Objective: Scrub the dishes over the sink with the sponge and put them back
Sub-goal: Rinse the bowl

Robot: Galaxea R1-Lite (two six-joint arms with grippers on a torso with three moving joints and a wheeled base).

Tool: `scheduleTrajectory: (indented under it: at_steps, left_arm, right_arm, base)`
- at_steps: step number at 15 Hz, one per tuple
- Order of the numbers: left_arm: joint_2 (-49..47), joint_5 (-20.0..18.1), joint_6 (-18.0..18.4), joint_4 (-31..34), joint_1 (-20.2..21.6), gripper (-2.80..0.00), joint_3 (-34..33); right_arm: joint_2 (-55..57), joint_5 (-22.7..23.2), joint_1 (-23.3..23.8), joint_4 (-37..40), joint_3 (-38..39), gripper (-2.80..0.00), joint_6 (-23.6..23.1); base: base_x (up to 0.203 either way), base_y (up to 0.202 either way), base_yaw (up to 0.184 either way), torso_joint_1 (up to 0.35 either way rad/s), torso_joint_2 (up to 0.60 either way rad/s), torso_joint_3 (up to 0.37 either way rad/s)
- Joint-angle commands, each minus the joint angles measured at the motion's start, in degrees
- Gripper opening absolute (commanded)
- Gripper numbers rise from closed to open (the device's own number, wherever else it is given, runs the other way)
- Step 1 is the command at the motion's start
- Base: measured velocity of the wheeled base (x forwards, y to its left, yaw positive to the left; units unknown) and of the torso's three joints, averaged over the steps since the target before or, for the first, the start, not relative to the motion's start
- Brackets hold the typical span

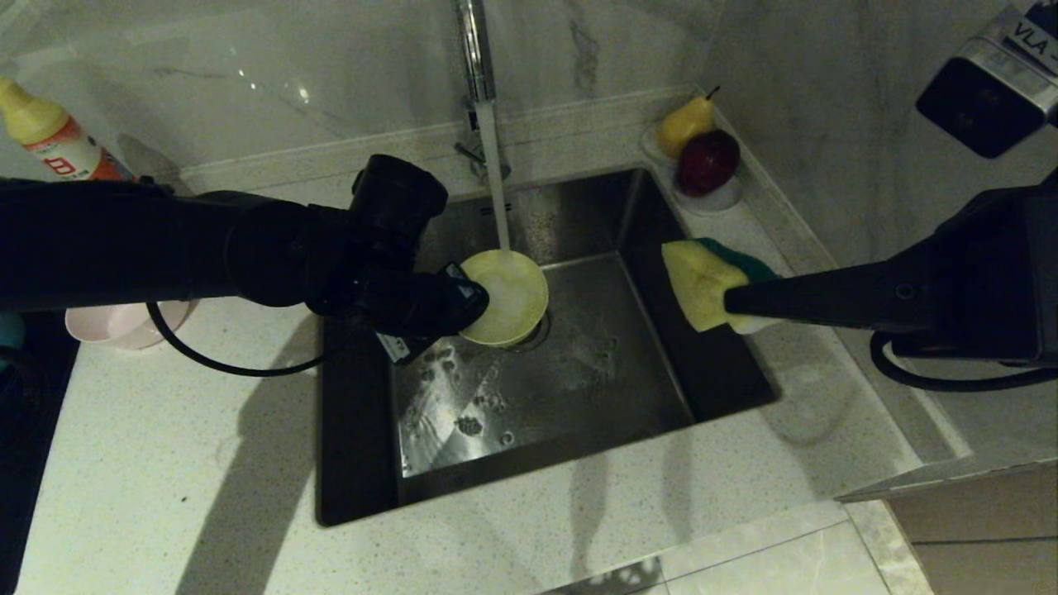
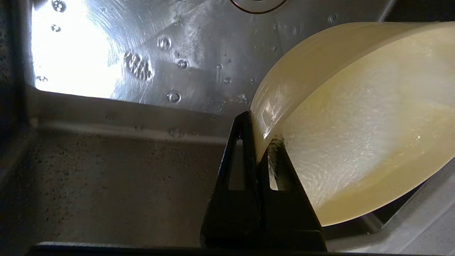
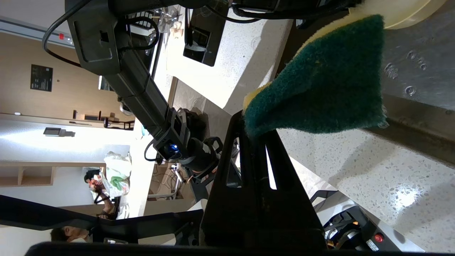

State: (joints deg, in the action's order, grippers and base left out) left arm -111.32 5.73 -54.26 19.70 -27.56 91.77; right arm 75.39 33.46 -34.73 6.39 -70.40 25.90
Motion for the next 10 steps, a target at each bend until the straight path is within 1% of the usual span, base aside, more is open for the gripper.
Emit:
scheduleTrajectory:
  at_steps: [1, 3, 4, 6, 8, 10]
  left_arm:
    - [1.1, 0.5, 0.1, -0.2, 0.0, -2.80, -0.8]
    - [3.1, 2.1, 0.6, -0.6, 0.0, -2.80, -1.2]
    - [4.3, 3.3, 1.6, -1.8, 0.0, -2.80, -1.9]
    - [6.6, 6.5, 5.4, -6.3, 0.5, -2.80, -4.7]
    - [9.5, 8.7, 10.2, -14.9, 1.3, -2.80, -10.2]
    - [12.6, 9.2, 15.2, -27.2, 2.6, -2.80, -17.0]
  right_arm:
    - [-0.2, 0.2, 0.0, 0.0, 0.0, -2.80, 0.1]
    - [-0.4, 0.3, 0.0, 0.0, 0.1, -2.80, 0.1]
    - [-0.3, 0.2, 0.0, 0.1, 0.2, -2.80, 0.1]
    - [-1.4, 0.3, 0.8, 0.0, 1.5, -2.80, 0.1]
    - [-1.9, 0.3, 1.4, 0.0, 3.0, -2.80, 0.0]
    - [-1.9, 0.4, 2.2, 0.0, 3.4, -2.80, 0.1]
  base:
    - [0.000, 0.000, 0.000, 0.000, 0.00, 0.000]
    - [0.000, 0.000, 0.000, 0.000, 0.00, 0.000]
    - [0.000, 0.000, 0.000, 0.000, 0.00, 0.000]
    - [0.000, 0.000, 0.000, 0.000, 0.00, 0.000]
    - [0.000, 0.000, 0.000, 0.000, 0.00, 0.000]
    - [0.000, 0.000, 0.000, 0.000, 0.00, 0.000]
